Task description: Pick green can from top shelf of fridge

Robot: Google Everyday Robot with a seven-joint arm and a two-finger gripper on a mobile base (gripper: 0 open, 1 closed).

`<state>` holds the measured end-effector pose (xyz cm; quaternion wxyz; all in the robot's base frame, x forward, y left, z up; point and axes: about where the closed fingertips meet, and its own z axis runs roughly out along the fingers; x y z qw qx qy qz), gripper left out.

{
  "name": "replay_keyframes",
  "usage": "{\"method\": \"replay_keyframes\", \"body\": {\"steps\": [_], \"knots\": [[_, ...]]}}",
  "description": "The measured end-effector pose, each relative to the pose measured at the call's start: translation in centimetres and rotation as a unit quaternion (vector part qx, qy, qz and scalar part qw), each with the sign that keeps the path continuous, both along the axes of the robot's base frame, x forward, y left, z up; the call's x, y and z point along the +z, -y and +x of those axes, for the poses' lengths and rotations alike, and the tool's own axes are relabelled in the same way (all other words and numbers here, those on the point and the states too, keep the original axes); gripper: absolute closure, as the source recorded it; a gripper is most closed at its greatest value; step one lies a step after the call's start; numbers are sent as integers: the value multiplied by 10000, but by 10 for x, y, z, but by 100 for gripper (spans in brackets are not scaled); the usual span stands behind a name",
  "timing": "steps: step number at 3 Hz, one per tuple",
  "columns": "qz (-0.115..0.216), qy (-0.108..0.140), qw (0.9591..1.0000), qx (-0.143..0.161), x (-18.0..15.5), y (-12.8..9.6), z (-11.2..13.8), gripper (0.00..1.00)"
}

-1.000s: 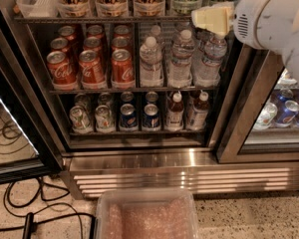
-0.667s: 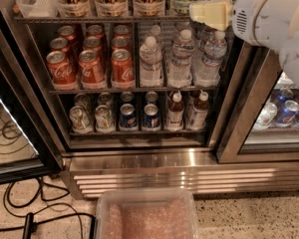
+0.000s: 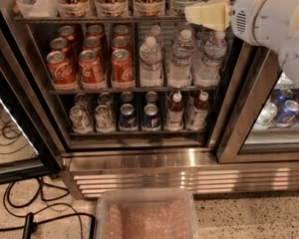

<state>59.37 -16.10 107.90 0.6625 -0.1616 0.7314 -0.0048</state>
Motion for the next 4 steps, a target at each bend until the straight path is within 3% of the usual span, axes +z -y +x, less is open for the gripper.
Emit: {"method": "replay_keyframes", "body": {"steps": [2,3,4], "knots": [[143,219,9996,100,4,3,20,45],[191,331,9992,122,8,6,32,41],[220,395,9990,36,16,16,40,18]]}}
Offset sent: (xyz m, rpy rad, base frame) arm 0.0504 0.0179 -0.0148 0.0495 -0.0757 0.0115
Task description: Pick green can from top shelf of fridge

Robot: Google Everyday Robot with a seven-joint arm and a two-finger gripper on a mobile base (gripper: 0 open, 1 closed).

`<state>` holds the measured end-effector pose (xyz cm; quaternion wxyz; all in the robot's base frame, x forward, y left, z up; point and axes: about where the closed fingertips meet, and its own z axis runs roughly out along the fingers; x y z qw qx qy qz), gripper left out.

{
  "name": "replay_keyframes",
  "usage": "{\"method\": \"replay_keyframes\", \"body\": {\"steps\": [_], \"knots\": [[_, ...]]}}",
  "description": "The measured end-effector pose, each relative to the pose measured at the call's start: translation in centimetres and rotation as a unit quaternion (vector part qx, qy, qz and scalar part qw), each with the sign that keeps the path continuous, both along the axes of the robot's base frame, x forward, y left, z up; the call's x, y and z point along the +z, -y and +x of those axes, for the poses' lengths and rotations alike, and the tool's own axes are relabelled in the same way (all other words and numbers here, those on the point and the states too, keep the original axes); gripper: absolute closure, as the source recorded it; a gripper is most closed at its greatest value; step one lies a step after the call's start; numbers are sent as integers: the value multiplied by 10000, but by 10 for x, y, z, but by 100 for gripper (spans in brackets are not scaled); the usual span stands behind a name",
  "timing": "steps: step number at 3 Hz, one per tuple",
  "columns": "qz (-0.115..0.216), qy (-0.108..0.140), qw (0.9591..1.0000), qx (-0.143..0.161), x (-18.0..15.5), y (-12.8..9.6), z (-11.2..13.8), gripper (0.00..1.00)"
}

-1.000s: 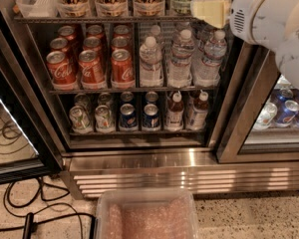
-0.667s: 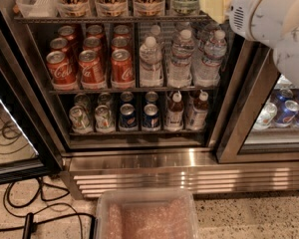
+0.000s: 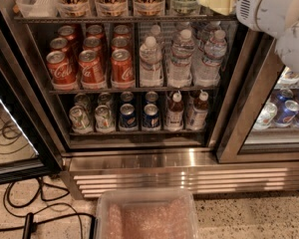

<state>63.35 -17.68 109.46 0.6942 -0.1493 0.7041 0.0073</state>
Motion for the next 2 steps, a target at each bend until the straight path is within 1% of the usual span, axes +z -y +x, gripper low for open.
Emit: {"method": "replay_keyframes", "body": {"steps": [1,2], "knots": [[1,6,10000,0,1,0,0,26],[27,78,10000,17,5,2,2,36]]}}
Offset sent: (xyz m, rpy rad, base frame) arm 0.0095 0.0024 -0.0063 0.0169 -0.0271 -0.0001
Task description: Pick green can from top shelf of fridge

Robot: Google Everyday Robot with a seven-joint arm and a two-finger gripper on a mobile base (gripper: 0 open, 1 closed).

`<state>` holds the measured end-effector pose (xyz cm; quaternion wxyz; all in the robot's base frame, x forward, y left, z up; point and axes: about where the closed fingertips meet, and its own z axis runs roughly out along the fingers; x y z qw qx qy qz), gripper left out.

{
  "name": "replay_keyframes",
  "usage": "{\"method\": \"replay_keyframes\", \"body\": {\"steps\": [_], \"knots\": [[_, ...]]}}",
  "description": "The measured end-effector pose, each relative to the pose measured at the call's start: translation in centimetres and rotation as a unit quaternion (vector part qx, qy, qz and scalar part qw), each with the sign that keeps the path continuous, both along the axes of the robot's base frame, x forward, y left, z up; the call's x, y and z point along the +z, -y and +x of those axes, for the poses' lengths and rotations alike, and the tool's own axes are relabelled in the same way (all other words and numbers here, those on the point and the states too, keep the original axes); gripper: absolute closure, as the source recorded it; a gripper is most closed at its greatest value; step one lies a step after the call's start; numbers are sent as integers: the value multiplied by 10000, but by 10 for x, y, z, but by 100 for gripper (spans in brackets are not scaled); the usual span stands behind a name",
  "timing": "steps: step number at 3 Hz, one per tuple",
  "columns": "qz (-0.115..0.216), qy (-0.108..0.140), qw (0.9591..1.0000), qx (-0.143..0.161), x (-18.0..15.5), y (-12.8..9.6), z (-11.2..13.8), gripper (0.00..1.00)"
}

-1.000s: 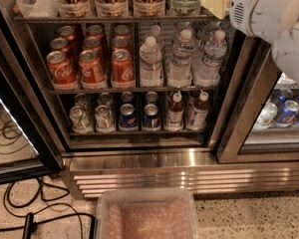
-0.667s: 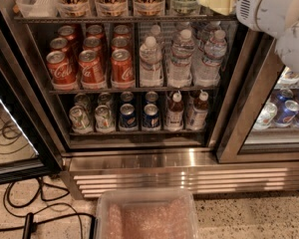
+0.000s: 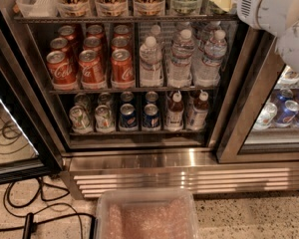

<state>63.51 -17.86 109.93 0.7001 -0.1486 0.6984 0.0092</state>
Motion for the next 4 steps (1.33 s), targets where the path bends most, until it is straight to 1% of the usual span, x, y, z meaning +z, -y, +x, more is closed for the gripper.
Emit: {"method": "replay_keyframes", "body": {"steps": [1,2,4], "knots": [[36,22,10000,22,0,0,8,43],[59,14,10000,-17,0,4,18,40],[92,54,9998,-195,6,17,34,37]]}}
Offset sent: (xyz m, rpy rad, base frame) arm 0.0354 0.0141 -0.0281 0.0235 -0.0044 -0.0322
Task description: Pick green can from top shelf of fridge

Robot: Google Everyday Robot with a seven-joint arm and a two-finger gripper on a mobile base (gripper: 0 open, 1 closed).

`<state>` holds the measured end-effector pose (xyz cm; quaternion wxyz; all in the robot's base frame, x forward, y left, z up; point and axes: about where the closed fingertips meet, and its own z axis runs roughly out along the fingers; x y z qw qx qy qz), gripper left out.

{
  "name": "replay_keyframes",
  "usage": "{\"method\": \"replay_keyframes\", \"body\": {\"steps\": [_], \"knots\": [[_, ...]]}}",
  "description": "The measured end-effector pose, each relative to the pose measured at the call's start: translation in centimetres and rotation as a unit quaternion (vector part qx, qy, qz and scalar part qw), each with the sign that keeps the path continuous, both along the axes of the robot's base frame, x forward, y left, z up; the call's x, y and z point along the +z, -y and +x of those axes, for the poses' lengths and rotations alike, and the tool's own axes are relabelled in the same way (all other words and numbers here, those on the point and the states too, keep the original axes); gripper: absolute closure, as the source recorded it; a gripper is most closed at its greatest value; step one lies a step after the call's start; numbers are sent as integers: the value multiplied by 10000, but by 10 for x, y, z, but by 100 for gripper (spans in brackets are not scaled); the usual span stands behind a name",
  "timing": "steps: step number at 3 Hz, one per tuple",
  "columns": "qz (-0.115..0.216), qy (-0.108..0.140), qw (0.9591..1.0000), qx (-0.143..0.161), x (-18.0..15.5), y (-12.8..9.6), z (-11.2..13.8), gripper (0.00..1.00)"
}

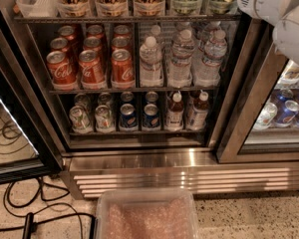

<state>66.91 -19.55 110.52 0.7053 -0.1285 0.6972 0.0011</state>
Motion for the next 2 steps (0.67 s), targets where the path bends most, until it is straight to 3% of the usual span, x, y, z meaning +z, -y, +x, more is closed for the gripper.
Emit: {"method": "replay_keyframes", "body": {"steps": [2], "knots": [[41,-152,9997,-174,-18,-1,18,35]]}}
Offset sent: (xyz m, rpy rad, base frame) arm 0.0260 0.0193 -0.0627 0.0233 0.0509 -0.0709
